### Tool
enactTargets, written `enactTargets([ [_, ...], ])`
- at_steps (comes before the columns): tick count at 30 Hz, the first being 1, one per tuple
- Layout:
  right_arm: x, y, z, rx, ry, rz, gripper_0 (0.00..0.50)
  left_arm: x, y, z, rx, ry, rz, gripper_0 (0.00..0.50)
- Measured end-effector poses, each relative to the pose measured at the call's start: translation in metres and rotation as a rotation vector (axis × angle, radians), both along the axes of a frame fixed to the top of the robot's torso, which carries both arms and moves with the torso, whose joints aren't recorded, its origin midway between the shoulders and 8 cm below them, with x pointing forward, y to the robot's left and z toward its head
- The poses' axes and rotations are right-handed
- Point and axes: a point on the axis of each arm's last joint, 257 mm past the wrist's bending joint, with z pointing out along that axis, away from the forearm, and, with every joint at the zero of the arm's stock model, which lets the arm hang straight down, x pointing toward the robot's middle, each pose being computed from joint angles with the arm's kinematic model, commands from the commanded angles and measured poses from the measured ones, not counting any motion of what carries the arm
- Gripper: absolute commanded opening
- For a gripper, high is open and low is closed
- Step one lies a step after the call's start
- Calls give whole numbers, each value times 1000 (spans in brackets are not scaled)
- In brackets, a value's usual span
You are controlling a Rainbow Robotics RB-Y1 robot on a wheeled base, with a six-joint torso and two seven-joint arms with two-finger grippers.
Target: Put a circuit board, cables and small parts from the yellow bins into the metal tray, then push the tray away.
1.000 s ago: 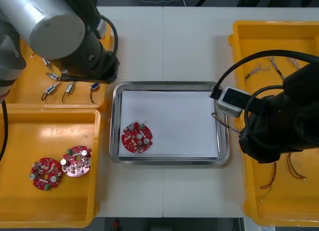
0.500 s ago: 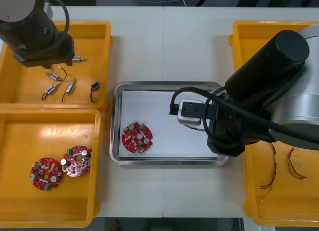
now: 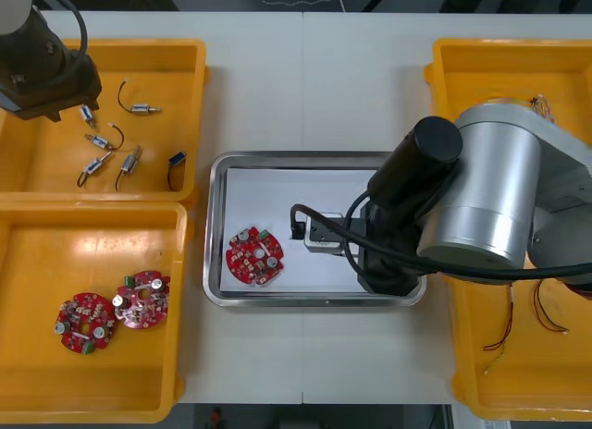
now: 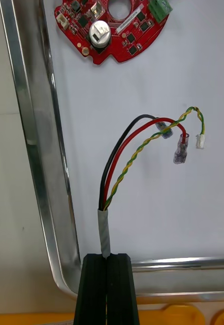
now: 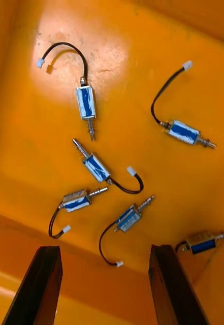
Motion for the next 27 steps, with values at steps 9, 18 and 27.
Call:
enactTargets([
  [9,4,3,-34,-15,39,24,0,26,28,-12,-64,-31,86,500],
  [18,21,1,-53,1,48,8,0,60,44,-9,-64,-121,53,500],
  [27,27,-12,-68,-42,63,23,0,77,50,-39,-72,-143,39,500],
])
